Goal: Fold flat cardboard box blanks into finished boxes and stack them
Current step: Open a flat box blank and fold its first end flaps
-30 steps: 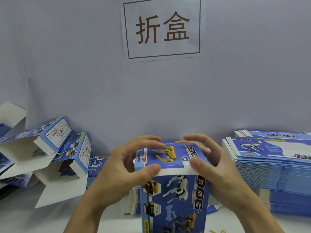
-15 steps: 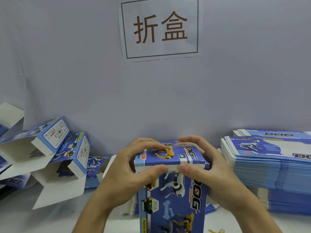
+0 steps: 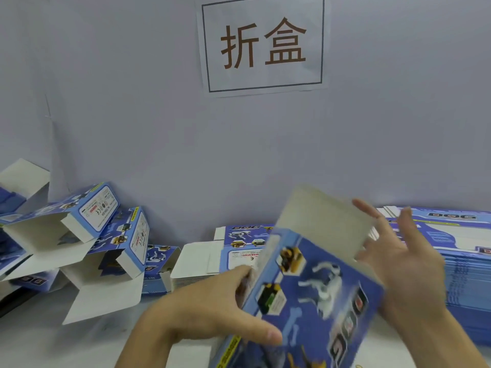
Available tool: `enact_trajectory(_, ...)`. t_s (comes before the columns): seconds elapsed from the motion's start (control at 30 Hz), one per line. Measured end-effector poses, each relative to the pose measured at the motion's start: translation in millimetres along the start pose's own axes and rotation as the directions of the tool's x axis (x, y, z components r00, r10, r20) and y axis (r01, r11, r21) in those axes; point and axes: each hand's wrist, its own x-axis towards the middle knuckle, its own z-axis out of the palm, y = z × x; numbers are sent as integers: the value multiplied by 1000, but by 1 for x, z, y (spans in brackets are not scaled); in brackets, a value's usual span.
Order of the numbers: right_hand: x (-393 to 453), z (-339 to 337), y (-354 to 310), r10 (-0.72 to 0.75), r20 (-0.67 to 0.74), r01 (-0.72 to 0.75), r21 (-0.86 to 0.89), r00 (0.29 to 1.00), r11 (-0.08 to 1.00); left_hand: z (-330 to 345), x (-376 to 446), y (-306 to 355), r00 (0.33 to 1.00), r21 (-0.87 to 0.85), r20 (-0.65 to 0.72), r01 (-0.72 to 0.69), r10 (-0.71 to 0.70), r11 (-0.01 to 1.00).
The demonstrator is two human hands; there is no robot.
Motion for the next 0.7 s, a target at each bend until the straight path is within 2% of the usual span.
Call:
enact_trajectory(0.03,1,-5,-4,3,-46,-3,4,999,1000,-2,1,-4,1000,3,-11,-13,13,1000)
enact_trajectory(0.07,2,-9,-6,3,-96,-4,-13,995,1000,-3,1,-2,992,-32,-94,-91,88,995)
enact_trajectory(0.1,3,-12,-6,0,-136,-6,-47,991,999,-7,1,-2,944,-103,-285,-204,168,973)
enact_trajectory(0.13,5,-14,-5,-6,-160,-7,-81,987,997,-15,1,-2,824,-221,-538,-342,178,913)
enact_trajectory(0.17,7,-15,-3,-11,-168,-7,-106,986,994,-24,2,-7,646,-338,-759,-490,75,803)
enact_trajectory(0.2,8,-15,0,-14,-166,-7,-124,986,992,-33,0,-11,486,-360,-873,-590,-38,723)
enact_trajectory(0.23,9,-14,2,-19,-159,-5,-146,987,989,-40,-1,-15,394,-339,-914,-612,-96,715)
enact_trajectory(0.27,10,-12,6,-21,-157,-9,-186,987,983,-41,-1,-20,384,-324,-917,-564,-106,760)
enact_trajectory(0.3,10,-10,10,-18,-164,-24,-251,986,968,-37,2,-24,420,-318,-902,-488,-101,813)
enact_trajectory(0.33,11,-8,15,-14,-179,-50,-346,984,937,-31,5,-27,490,-287,-868,-374,-75,882)
enact_trajectory(0.37,12,-6,19,-10,-196,-81,-454,981,887,-22,12,-32,555,-168,-832,-222,-17,960)
enact_trajectory(0.4,14,-6,23,-1,-204,-114,-552,979,826,-11,20,-35,626,0,-779,-71,45,997)
enact_trajectory(0.47,16,-9,30,72,-200,-191,-684,977,704,8,38,-41,731,289,-675,131,105,948)
enact_trajectory(0.5,16,-10,32,139,-192,-235,-721,972,652,15,46,-43,756,369,-649,211,89,905)
enact_trajectory(0.57,15,-11,37,265,-185,-305,-778,947,549,20,52,-46,756,447,-651,315,63,837)
enact_trajectory(0.6,15,-11,39,297,-187,-320,-803,936,503,20,51,-46,743,439,-667,328,59,836)
enact_trajectory(0.7,17,-13,44,311,-200,-328,-833,929,445,13,48,-42,723,430,-686,317,78,845)
